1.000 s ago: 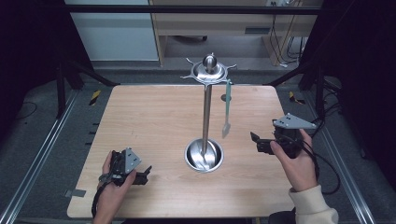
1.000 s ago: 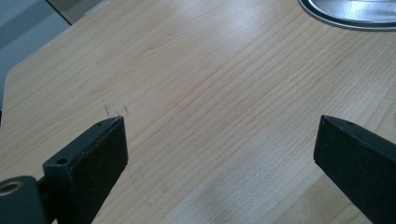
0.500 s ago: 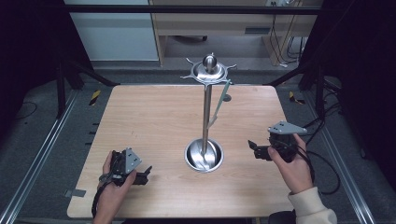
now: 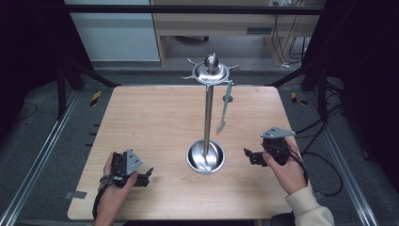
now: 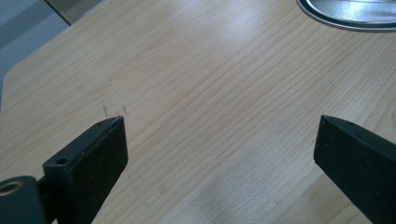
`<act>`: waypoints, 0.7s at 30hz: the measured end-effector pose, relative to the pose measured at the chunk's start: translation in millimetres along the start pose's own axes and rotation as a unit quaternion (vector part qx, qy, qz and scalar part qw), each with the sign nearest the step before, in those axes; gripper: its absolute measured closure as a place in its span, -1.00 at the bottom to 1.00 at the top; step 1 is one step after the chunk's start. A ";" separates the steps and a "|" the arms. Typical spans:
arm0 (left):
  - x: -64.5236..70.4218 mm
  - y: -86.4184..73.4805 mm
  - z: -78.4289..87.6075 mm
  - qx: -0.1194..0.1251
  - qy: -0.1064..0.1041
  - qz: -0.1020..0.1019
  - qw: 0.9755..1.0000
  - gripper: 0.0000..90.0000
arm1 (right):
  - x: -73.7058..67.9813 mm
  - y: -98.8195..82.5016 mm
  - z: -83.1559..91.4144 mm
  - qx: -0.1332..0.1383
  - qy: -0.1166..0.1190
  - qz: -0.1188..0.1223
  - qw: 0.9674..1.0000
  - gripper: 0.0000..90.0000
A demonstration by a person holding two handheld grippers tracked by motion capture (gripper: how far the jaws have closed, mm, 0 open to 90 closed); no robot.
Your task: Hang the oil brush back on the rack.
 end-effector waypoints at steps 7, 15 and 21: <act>-0.8 -0.1 1.0 0.000 0.001 0.001 1.000 -0.94 | 0.9 -6.4 -12.9 -0.011 0.005 -0.007 1.000 -0.74; -0.8 0.0 1.1 0.001 0.001 0.001 1.000 -0.94 | 4.0 -12.7 -24.9 -0.019 0.008 -0.017 1.000 -0.75; -0.7 0.0 1.1 0.000 0.001 0.000 1.000 -0.94 | 7.5 -18.2 -36.7 -0.022 0.009 -0.026 0.999 -0.75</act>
Point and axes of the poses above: each handheld gripper's, and its own axes: z roughly backward along the jaws, y roughly out of its top, x roughly to its right, the point moved 5 cm from there along -z, roughly forward along the jaws, and after that the axes turned 11 degrees about x, right-handed, at the moved point
